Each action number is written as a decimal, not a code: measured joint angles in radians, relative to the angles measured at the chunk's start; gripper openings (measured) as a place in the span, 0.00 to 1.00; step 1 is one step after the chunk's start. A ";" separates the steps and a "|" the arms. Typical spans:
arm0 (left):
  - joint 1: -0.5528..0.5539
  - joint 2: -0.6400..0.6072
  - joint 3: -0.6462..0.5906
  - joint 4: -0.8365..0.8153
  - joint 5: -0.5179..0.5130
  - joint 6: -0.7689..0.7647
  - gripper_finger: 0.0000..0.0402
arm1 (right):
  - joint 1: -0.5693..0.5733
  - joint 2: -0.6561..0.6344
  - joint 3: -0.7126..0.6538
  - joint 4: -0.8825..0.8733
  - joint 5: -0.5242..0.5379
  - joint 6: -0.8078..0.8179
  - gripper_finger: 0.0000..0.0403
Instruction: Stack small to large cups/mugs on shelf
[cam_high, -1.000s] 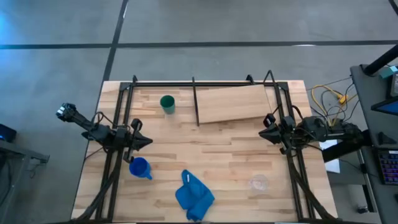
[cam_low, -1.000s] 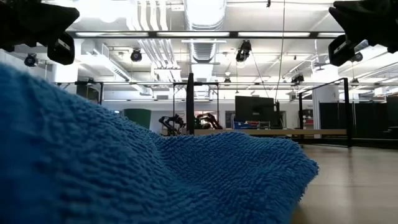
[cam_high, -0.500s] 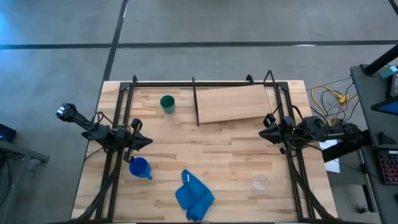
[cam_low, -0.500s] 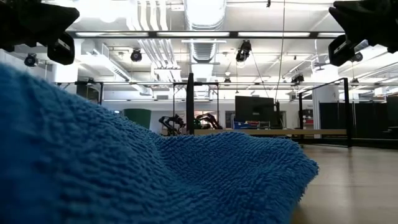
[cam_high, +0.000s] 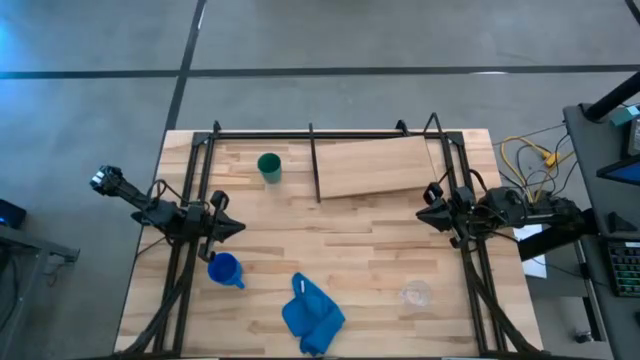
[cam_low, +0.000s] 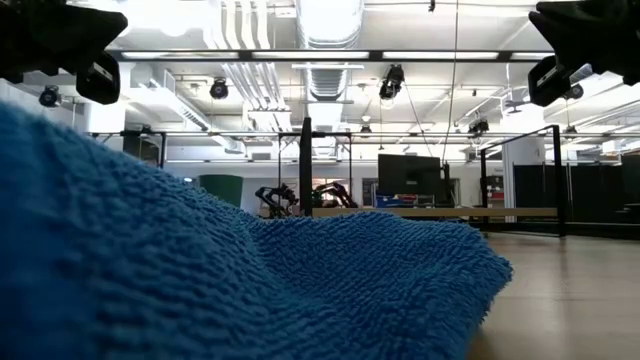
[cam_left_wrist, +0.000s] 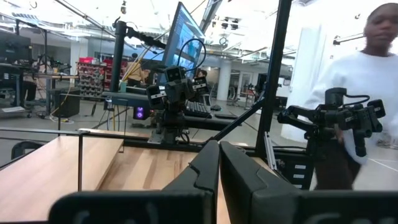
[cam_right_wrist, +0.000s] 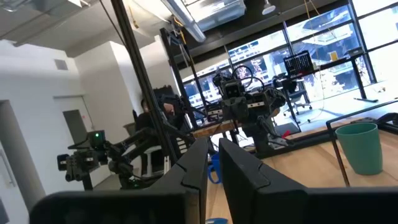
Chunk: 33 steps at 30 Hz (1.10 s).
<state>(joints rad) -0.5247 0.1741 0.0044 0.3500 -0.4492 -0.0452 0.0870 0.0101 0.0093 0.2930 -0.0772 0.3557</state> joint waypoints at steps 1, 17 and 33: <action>0.000 0.000 0.000 0.000 0.000 0.000 0.00 | 0.000 0.000 0.000 0.000 0.000 0.000 0.09; 0.000 0.000 0.000 0.000 0.000 0.000 0.00 | 0.001 0.000 0.000 0.026 -0.002 0.108 0.09; 0.002 0.001 0.062 0.096 -0.054 0.028 0.00 | 0.001 0.237 0.394 -0.209 0.181 -0.091 0.09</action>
<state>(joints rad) -0.5232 0.1753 0.0660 0.4459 -0.5034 -0.0168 0.0875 0.2472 0.4036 0.0841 0.1035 0.2643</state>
